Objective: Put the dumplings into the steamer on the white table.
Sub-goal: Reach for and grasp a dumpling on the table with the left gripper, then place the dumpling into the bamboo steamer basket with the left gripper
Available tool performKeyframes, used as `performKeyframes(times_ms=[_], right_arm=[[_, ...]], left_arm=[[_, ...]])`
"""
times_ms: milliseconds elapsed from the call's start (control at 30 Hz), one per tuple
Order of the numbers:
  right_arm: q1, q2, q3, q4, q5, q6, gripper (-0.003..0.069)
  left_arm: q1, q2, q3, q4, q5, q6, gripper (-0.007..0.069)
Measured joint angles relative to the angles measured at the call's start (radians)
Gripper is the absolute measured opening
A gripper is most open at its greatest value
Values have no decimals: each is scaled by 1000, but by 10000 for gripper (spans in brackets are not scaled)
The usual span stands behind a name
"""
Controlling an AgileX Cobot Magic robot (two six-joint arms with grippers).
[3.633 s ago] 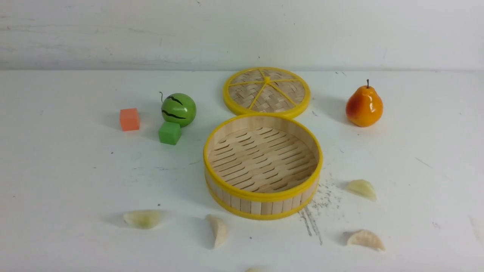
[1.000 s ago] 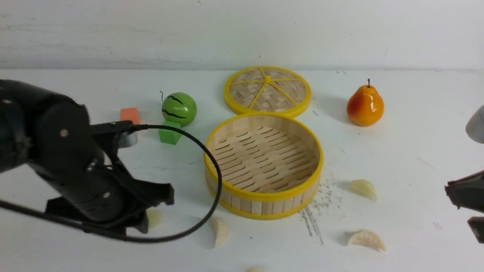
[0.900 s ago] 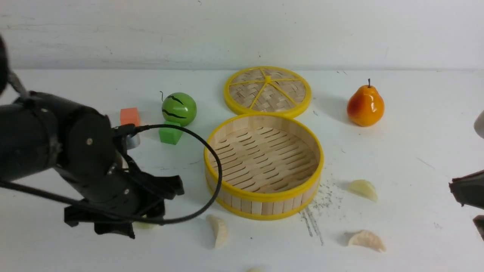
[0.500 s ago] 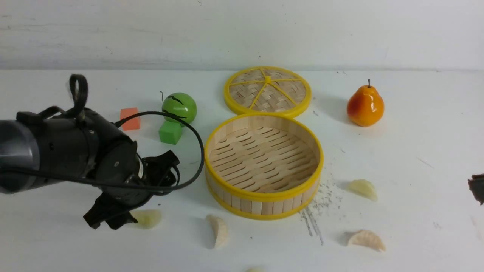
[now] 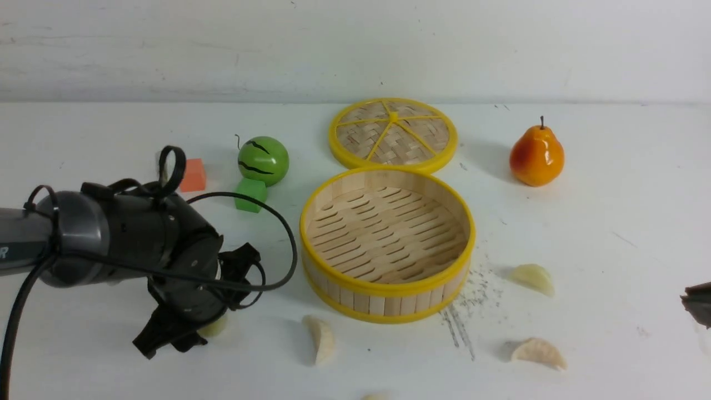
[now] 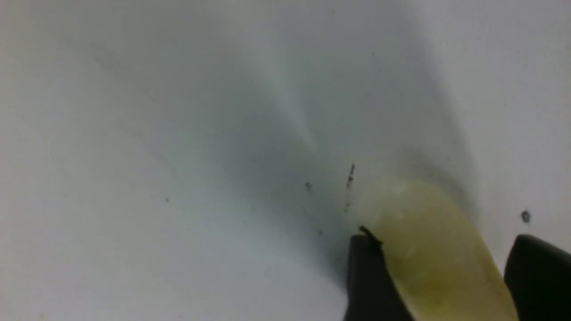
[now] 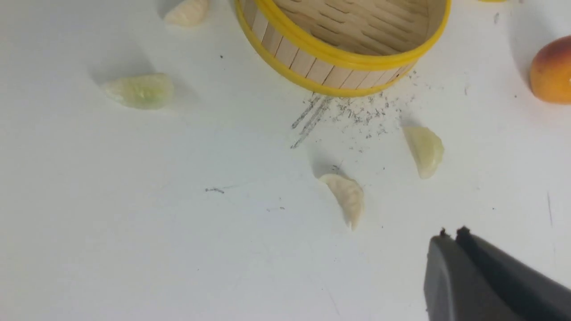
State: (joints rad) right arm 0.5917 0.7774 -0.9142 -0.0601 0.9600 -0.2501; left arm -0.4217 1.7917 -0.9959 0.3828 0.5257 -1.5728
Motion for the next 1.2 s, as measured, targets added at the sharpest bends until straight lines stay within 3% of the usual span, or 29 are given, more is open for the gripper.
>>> performKeyframes(times_ms=[33,67,100,267,433,567,800,933,1200], right_arm=[[0,0,0,-1,1,0,9],[0,0,0,-1,1,0,10],[0,0,0,-2,1,0,11],[0,0,0,-4,3,0,12],[0,0,0,-4,6,0,15],[0,0,0,-4,6,0,21],[1,0,0,-4,-8,0,24],[1,0,0,-4,-10,0,31],[1,0,0,-3,-11,8,33]], left_arm=[[0,1,0,-3,0,19,311],[0,1,0,-3,0,23,311],[0,1,0,-4,0,55,240],[0,0,-3,-8,4,238,242],[0,2,-83,-11,114,498,237],[-3,3,-233,-40,258,711,228],[-65,15,-553,-211,392,1007,215],[-139,96,-752,-287,377,1087,206],[-235,390,-990,-291,288,1100,191]])
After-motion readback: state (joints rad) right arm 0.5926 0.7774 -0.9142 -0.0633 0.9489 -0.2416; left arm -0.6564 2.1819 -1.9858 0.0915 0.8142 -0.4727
